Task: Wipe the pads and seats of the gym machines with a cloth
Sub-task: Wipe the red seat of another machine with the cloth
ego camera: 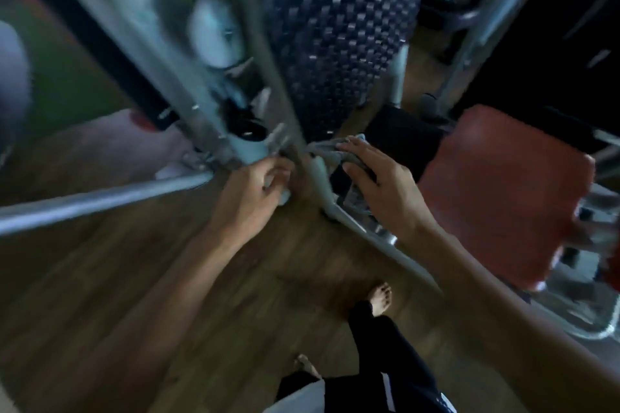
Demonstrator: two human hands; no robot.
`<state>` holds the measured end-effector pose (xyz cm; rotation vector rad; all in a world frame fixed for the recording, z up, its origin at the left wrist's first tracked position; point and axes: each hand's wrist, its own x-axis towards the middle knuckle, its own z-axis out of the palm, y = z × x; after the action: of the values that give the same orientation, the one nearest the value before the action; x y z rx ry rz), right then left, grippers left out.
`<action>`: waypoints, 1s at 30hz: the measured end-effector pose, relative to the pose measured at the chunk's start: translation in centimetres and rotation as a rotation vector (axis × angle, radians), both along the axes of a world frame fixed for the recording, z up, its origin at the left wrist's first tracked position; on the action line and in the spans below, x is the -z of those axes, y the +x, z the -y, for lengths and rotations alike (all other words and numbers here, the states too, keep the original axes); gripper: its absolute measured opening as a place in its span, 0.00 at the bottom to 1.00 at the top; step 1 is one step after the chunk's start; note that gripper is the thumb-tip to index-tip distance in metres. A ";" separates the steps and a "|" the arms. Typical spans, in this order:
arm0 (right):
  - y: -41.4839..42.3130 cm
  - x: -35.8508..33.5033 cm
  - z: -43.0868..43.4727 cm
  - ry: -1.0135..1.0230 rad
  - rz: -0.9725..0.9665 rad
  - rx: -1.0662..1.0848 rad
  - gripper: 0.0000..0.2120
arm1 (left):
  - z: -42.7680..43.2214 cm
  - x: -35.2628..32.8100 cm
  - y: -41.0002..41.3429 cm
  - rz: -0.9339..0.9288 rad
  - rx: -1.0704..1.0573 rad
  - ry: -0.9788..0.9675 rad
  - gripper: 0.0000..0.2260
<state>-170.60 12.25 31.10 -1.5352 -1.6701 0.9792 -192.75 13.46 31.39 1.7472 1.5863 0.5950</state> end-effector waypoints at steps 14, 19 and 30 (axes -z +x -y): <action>-38.9 -6.2 14.9 0.201 -0.054 -0.830 0.15 | 31.4 -6.8 -33.0 -0.104 -0.924 0.135 0.07; -50.1 -7.3 18.9 0.192 -0.075 -1.088 0.15 | 38.1 -7.3 -40.0 -0.167 -1.165 0.156 0.08; -76.0 -5.5 21.3 0.150 -0.106 -1.334 0.16 | 43.5 -5.3 -60.1 -0.172 -1.431 0.058 0.08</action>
<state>-246.63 -9.09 36.62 -0.0682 -2.5784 1.4209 -252.85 -30.02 36.68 0.4044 2.8170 1.1074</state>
